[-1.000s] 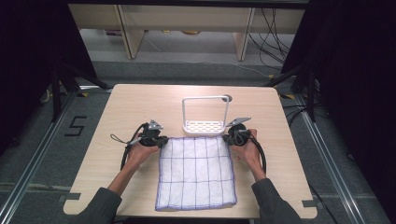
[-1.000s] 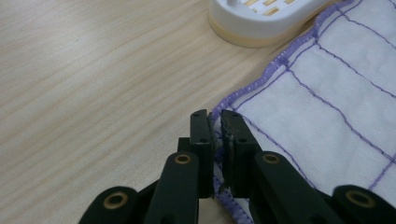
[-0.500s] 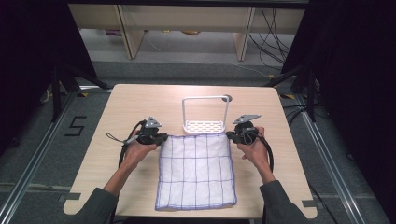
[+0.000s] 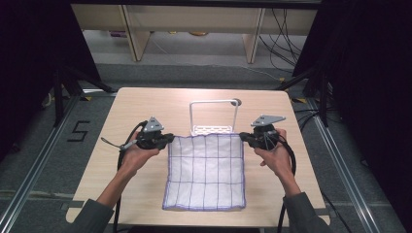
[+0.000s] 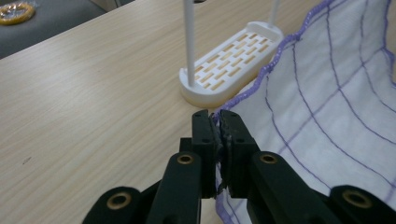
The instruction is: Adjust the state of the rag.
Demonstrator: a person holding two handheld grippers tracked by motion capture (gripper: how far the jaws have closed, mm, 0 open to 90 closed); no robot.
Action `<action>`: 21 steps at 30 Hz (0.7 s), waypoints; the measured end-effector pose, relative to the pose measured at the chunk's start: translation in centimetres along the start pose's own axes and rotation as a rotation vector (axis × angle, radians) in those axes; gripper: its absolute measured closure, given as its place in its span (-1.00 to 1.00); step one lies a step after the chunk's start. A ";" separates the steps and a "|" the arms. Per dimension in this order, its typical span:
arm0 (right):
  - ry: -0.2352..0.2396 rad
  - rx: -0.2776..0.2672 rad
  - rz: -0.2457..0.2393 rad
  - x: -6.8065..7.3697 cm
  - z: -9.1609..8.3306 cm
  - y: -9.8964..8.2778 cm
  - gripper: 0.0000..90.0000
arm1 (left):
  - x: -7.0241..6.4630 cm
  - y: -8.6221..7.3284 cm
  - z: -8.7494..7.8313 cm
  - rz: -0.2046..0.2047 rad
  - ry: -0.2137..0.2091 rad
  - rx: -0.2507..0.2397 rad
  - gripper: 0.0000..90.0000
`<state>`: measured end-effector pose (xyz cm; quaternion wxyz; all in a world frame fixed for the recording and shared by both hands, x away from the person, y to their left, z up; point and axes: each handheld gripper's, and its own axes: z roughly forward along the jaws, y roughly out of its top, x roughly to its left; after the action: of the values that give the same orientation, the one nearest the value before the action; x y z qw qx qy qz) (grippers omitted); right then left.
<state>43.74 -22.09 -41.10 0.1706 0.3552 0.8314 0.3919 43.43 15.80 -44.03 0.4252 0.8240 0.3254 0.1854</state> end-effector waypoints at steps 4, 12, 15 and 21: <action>0.027 -0.026 -0.021 1.4 -1.8 -1.2 0.97 | -1.1 -1.1 -1.6 0.034 -0.016 -0.018 0.89; 0.071 -0.033 -0.068 3.9 -4.0 -4.1 0.97 | -4.7 -3.6 -4.9 0.125 -0.073 -0.016 0.89; 0.076 -0.028 -0.065 4.5 -4.5 -5.1 0.97 | -5.5 -4.6 -5.3 0.134 -0.083 -0.015 0.89; 0.118 -0.003 -0.055 6.0 -5.1 -7.8 0.97 | -7.8 -7.7 -5.8 0.123 -0.130 0.005 0.89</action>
<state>33.20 -23.86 -43.92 0.1324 0.3080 0.8490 0.4084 31.49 17.05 -47.28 0.4312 0.8538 0.2463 0.1563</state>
